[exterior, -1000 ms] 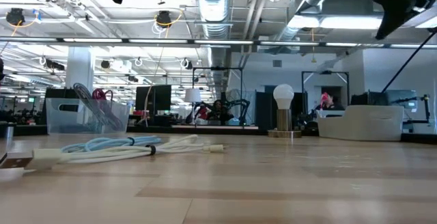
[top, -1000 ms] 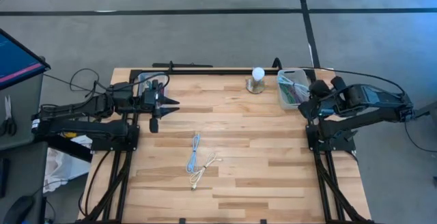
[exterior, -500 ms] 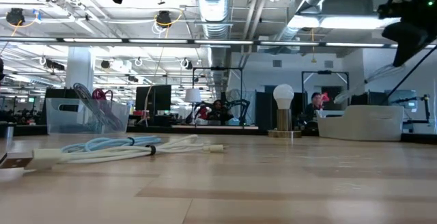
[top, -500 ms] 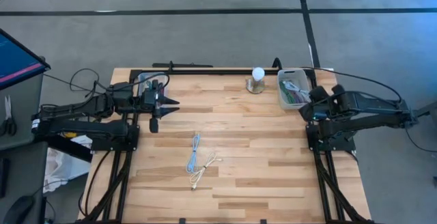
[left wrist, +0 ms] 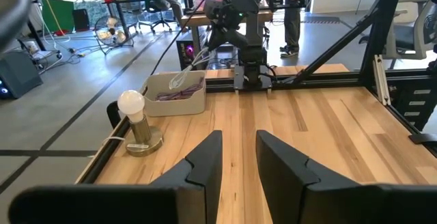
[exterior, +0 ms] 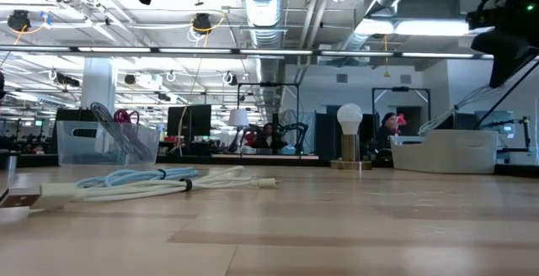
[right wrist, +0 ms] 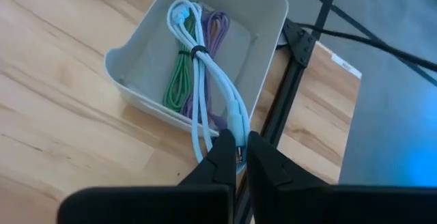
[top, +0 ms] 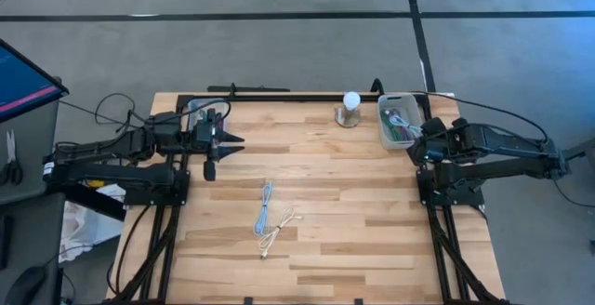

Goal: Pick & Place USB Port
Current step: Put the right blue charger cable into the gray bin, then put the blue charger cable into the gray bin

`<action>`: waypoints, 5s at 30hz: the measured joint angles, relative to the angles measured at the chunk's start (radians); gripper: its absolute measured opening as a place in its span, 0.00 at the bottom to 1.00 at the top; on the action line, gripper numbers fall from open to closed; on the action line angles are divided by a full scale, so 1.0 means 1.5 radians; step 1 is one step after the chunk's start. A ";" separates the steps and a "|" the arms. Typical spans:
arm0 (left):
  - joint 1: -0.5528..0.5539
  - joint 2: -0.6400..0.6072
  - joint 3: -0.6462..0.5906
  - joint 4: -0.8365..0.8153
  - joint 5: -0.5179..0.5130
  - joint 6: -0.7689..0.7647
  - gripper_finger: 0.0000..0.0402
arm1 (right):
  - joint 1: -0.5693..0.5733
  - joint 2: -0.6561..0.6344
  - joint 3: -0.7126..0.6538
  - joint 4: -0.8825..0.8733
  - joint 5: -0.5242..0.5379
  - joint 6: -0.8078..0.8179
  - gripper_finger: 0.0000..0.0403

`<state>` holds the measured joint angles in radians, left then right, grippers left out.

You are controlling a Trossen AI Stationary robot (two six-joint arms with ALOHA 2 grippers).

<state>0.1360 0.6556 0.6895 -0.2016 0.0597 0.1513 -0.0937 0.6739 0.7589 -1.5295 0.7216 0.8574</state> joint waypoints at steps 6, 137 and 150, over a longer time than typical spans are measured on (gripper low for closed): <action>0.000 0.000 0.000 0.000 0.000 0.000 0.22 | -0.001 0.000 0.000 0.001 -0.010 -0.002 0.01; -0.108 0.171 -0.014 0.035 -0.198 -0.393 0.22 | 0.035 0.259 0.001 0.799 -0.292 -0.583 0.12; -0.125 0.325 0.003 -0.020 -0.119 -0.541 0.22 | 0.034 0.259 0.001 0.785 -0.266 -0.576 0.12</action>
<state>-0.0512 1.1436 0.6937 -0.2316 -0.1182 -0.6596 -0.0422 1.0626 0.7597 -0.3524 0.3225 -0.0067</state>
